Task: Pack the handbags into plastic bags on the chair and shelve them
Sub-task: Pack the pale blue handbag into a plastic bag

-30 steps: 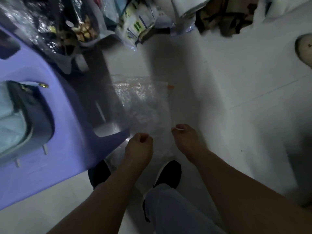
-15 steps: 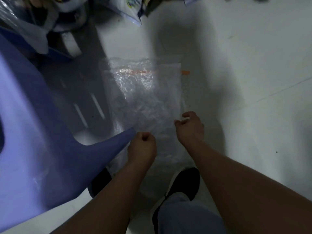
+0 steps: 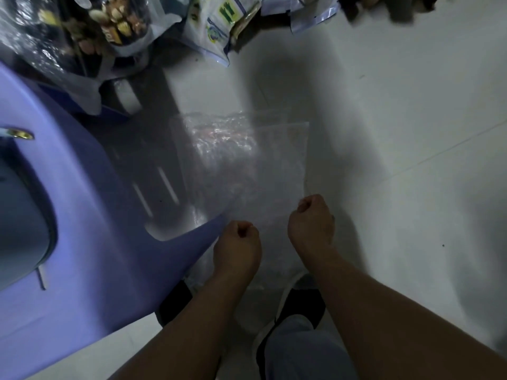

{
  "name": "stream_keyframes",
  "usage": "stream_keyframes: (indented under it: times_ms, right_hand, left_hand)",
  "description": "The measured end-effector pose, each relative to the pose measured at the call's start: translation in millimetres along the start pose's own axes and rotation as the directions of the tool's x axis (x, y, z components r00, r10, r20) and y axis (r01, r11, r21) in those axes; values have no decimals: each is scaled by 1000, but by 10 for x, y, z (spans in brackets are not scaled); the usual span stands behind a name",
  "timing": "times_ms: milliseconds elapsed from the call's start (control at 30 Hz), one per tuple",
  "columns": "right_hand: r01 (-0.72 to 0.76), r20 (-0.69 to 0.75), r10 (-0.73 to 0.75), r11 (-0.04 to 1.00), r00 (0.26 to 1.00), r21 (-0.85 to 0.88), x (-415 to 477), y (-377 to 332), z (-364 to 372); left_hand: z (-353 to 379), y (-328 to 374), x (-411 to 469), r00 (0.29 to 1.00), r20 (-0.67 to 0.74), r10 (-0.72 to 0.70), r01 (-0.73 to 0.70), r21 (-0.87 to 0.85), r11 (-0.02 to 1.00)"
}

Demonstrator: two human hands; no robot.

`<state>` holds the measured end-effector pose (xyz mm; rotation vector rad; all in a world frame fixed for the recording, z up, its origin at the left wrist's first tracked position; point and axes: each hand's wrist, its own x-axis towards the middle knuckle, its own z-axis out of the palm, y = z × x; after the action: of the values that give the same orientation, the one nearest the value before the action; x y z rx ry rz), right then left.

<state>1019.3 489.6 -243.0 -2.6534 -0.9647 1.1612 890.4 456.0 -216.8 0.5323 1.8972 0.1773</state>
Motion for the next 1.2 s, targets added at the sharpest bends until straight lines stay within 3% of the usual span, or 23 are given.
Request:
stream_keyframes:
  times_ms: [233, 467, 567, 633, 733, 800, 833, 933, 1033, 1067, 1133, 1200]
  right_hand:
    - [-36, -65, 49, 983, 997, 178, -153, 86, -7]
    - [-80, -143, 123, 959, 982, 273, -305, 15, -295]
    - [-126, -137, 182, 932, 974, 340, -277, -35, -490]
    - [-228, -10, 268, 840, 963, 493, -287, -120, -664]
    - [-501, 394, 311, 565, 865, 655, -453, -261, -1040]
    - [-609, 595, 169, 384, 785, 694, -643, -398, -1286]
    - [-633, 649, 84, 341, 756, 694, -739, -456, -1373]
    - [-693, 734, -36, 300, 678, 655, -1032, -628, -1510]
    - [-739, 789, -143, 286, 597, 610, -1360, -942, -1582]
    - [-732, 784, -129, 293, 607, 615, -1479, -1080, -1606]
    - [-662, 696, 50, 362, 717, 656, -1657, -1299, -1588]
    - [-547, 478, 267, 435, 837, 715, -1794, -1446, -1586]
  left_hand:
    - [-132, -59, -45, 994, -107, -28, 27, -14, 1000]
    - [-151, 95, -243, 997, -65, -37, 39, 28, 999]
    - [-146, 234, -393, 995, -41, -91, 87, -78, 993]
    - [-155, 376, -527, 994, -11, -110, 107, -125, 986]
    - [-208, 708, -739, 963, 99, -249, 264, -201, 943]
    - [-285, 936, -885, 926, 151, -345, 376, -321, 869]
    - [-331, 1033, -978, 925, 165, -343, 381, -387, 840]
    - [-523, 1271, -1246, 974, 114, -197, 228, -493, 839]
    - [-869, 1484, -1447, 991, -57, 123, -135, -426, 894]
    - [-1009, 1539, -1495, 976, -101, 192, -216, -374, 902]
    - [-1315, 1600, -1535, 951, -163, 263, -302, -303, 904]
    - [-1654, 1661, -1560, 937, -199, 286, -332, -261, 906]
